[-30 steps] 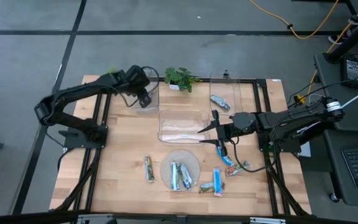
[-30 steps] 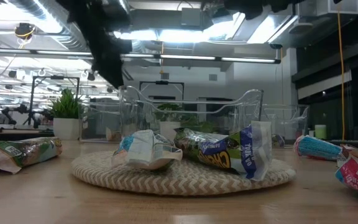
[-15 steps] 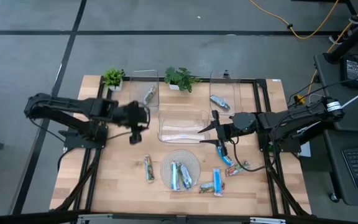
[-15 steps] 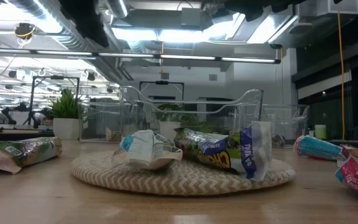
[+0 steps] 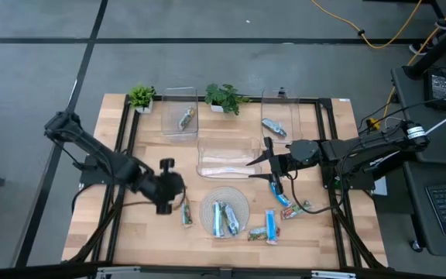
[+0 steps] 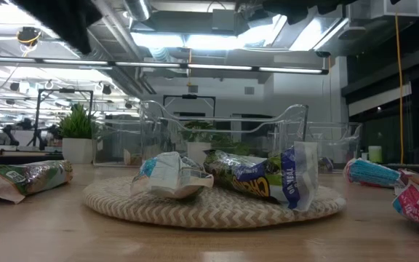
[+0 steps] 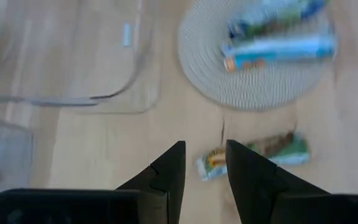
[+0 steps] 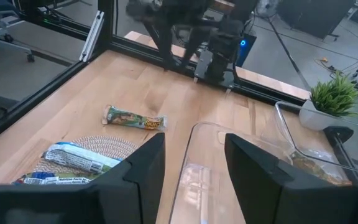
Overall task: Pick and place Granola Bars by type
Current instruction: Put the orange granola bar into the top left transparent bin
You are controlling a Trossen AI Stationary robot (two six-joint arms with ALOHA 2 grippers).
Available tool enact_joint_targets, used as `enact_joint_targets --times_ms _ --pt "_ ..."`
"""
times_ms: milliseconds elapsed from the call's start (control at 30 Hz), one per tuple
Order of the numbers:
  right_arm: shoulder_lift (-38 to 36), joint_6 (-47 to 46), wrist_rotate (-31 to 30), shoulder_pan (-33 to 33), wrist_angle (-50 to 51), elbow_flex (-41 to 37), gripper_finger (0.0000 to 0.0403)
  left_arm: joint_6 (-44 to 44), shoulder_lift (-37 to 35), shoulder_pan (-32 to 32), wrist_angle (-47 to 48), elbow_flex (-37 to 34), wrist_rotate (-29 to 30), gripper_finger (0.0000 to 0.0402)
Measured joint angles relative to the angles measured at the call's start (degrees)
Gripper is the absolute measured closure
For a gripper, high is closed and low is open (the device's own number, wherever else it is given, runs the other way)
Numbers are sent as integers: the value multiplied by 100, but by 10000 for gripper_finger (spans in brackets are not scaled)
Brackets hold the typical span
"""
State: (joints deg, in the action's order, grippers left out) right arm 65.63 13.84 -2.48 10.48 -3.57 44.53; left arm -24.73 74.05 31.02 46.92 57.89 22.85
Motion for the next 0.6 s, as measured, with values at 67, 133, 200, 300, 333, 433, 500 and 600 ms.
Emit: enact_joint_targets --times_ms 67,133,200,300,333,433,500,600 --pt "0 -2 0 -1 0 0 234 381 259 151 -13 -35 58 295" --pt "0 0 0 -2 0 0 234 655 552 255 -20 -63 56 295" --pt "0 2 0 -2 0 0 234 778 824 309 -49 -64 55 293" --pt "0 12 0 -2 0 0 234 703 1201 306 -138 -66 2 289" --pt "0 16 0 -2 0 0 234 665 1304 306 -196 -66 -39 287" --pt "0 26 0 -2 0 0 234 671 1564 306 -406 -66 -239 279" --pt "0 23 0 -2 0 0 234 692 1666 306 -551 -68 -422 271" --pt "0 20 0 -2 0 0 234 629 1751 303 -748 -68 -667 254"
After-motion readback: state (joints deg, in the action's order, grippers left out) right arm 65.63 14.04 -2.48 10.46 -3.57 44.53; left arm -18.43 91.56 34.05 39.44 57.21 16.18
